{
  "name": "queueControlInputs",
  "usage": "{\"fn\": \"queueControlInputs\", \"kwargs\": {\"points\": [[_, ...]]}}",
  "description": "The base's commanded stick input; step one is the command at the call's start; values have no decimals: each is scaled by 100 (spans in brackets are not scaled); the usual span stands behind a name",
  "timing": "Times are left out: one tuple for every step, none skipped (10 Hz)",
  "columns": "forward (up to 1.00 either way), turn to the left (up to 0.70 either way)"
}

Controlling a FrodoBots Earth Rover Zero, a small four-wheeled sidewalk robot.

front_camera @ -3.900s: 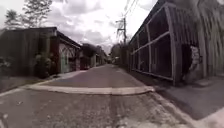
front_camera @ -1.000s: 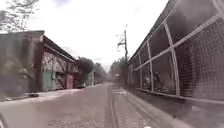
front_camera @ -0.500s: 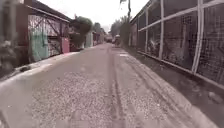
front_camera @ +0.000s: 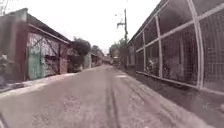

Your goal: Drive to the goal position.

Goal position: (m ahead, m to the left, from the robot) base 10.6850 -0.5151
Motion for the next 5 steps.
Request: {"fn": "queueControlInputs", "kwargs": {"points": [[70,1],[70,1],[70,1],[70,1],[70,1]]}}
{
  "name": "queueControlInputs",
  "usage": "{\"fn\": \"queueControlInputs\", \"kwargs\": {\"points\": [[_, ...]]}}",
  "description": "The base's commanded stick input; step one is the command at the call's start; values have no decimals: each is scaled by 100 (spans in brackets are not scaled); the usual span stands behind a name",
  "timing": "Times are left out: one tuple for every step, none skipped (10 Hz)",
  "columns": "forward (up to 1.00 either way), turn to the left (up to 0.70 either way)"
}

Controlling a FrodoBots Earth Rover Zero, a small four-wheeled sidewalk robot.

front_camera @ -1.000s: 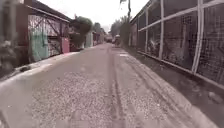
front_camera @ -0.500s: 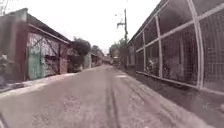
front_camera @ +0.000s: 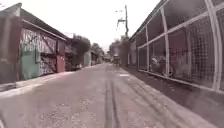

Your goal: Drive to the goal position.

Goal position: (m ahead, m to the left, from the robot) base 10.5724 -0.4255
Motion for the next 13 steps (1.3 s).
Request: {"fn": "queueControlInputs", "kwargs": {"points": [[70,1],[70,1],[70,1],[70,1],[70,1],[70,1],[70,1],[70,1],[70,1],[70,1],[70,1],[70,1],[70,1]]}}
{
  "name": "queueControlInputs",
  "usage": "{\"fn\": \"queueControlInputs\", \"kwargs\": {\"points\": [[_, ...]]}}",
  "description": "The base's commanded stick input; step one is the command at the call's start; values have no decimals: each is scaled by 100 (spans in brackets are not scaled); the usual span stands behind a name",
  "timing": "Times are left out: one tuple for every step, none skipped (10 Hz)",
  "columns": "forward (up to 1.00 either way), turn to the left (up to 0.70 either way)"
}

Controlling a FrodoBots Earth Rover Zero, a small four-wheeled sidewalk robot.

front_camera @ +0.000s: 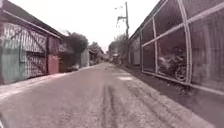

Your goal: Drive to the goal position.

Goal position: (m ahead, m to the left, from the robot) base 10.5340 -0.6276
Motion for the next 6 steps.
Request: {"fn": "queueControlInputs", "kwargs": {"points": [[70,1],[70,1],[70,1],[70,1],[70,1],[70,1]]}}
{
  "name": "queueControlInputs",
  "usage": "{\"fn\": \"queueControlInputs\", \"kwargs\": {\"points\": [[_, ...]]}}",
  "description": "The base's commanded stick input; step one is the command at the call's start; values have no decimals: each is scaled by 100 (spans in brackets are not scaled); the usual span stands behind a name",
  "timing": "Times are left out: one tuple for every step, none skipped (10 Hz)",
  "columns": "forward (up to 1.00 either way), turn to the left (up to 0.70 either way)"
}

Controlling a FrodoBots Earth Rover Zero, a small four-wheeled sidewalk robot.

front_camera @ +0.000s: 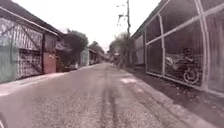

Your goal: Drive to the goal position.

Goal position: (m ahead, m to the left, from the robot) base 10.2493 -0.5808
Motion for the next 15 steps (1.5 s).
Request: {"fn": "queueControlInputs", "kwargs": {"points": [[70,1],[70,1],[70,1],[70,1],[70,1],[70,1],[70,1],[70,1],[70,1],[70,1],[70,1],[70,1],[70,1],[70,1],[70,1]]}}
